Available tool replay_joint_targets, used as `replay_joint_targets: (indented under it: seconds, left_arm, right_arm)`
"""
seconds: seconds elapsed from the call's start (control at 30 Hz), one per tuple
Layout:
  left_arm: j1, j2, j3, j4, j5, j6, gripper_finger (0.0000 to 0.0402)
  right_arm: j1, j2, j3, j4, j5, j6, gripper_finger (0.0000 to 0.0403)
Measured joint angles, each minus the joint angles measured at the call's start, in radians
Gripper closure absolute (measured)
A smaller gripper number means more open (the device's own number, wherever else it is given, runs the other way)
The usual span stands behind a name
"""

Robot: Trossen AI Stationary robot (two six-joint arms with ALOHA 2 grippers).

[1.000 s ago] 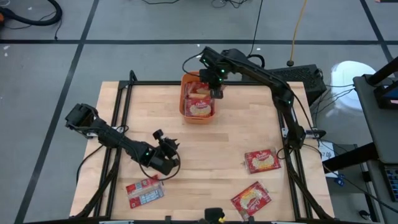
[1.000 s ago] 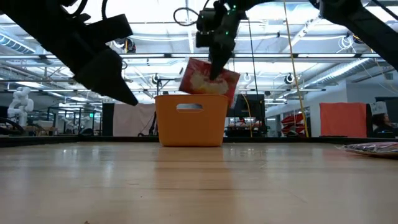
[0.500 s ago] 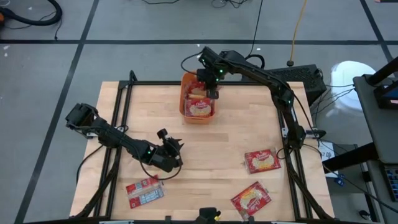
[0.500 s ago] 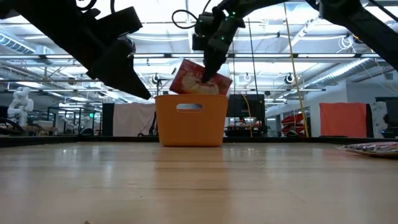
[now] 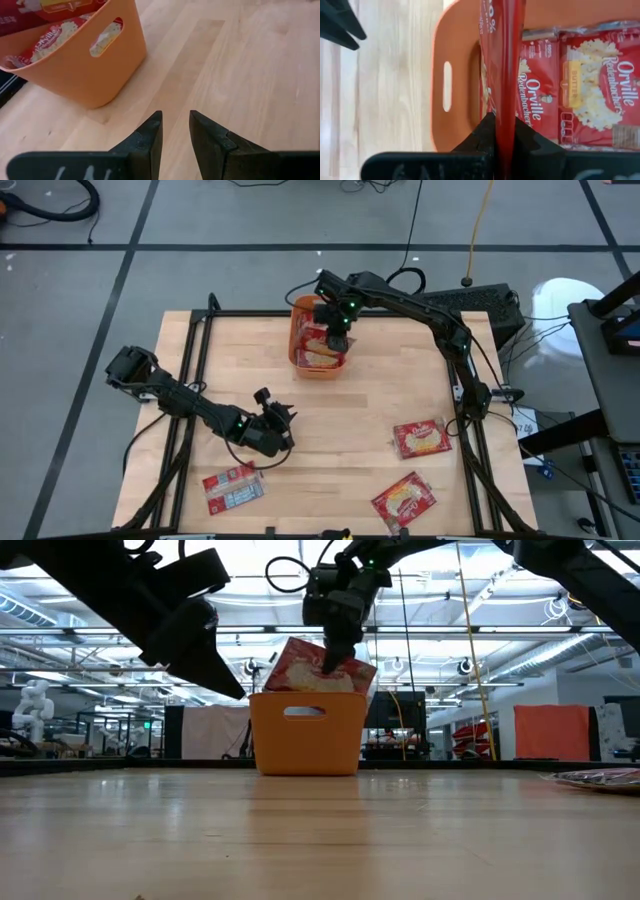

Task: Sort popcorn bags into baskets
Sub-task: Put the red popcorn bag into the orange bin

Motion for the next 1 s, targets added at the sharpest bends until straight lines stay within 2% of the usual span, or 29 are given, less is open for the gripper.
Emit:
replay_joint_targets:
  seconds: [0.13,0.3,0.6,1.0]
  left_arm:
    - [0.0,0.0,0.0,0.009,0.0,0.002,0.03]
    - [0.0,0.0,0.0,0.012,0.0,-0.005,0.03]
    - [0.0,0.0,0.0,0.012,0.0,0.029,0.03]
    - [0.004,0.0,0.0,0.012,-0.001,0.03,0.03]
  right_arm:
    - [-0.001,0.0,0.0,-0.019,0.0,0.009,0.0389]
    - [0.006,0.0,-0.032,-0.007,-0.073,-0.009,0.0389]
    - [0.023,0.0,-0.117,0.04,-0.072,-0.005,0.0389]
    - [0.048,0.0,-0.15,0.099,-0.053,-0.039,0.0386]
